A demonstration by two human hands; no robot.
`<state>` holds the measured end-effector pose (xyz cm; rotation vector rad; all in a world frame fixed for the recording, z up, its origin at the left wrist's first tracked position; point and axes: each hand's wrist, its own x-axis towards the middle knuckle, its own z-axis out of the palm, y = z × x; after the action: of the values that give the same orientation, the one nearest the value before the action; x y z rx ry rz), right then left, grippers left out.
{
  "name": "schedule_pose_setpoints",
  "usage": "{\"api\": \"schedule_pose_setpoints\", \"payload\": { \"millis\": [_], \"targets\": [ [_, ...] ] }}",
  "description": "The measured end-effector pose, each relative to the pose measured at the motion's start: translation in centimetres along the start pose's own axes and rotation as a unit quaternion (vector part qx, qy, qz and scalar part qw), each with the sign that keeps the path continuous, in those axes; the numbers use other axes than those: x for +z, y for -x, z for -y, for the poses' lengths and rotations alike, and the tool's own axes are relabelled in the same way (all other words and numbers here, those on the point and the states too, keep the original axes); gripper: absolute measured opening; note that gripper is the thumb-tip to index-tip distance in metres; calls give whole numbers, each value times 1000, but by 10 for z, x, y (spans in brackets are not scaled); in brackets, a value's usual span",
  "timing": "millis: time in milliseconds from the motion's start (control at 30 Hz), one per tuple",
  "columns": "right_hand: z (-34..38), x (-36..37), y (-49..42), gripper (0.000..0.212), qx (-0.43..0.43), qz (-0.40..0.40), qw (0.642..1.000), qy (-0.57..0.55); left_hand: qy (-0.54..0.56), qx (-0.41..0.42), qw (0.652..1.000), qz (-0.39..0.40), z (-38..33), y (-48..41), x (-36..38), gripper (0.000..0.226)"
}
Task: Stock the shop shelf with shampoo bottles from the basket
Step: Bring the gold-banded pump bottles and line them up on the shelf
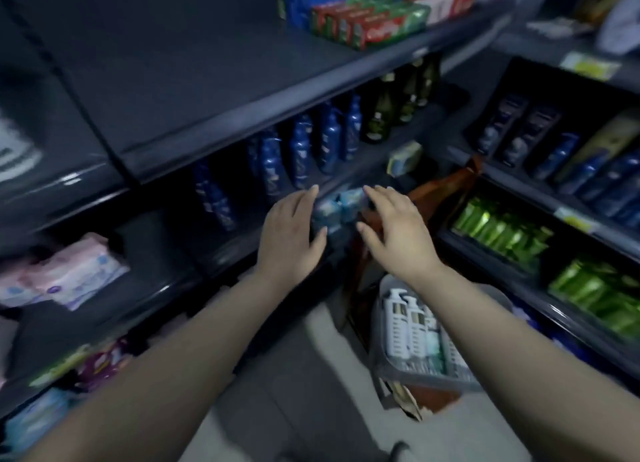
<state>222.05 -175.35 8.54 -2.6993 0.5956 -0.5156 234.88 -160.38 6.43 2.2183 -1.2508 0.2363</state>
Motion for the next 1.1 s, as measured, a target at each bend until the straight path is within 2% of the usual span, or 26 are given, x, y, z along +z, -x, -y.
{"api": "schedule_pose_setpoints", "payload": {
  "millis": [200,467,567,733,933,1100],
  "targets": [
    [-117,-5,72,57,91,32,995,17,23,8,996,82,-63,11,96,64],
    [-259,12,154,56,204,85,975,7,47,-59,980,185,-126,40,223,61],
    [-298,31,177,54,222,107,969,18,44,-99,967,229,-133,56,267,62],
    [-343,79,198,63,223,166,961,-16,55,-156,946,279,-121,80,328,65],
    [-371,153,202,67,289,184,938,-59,52,-216,914,339,-96,103,397,75],
    [-384,209,210,84,341,221,911,-65,76,-262,902,335,-84,111,438,83]
  ]
}}
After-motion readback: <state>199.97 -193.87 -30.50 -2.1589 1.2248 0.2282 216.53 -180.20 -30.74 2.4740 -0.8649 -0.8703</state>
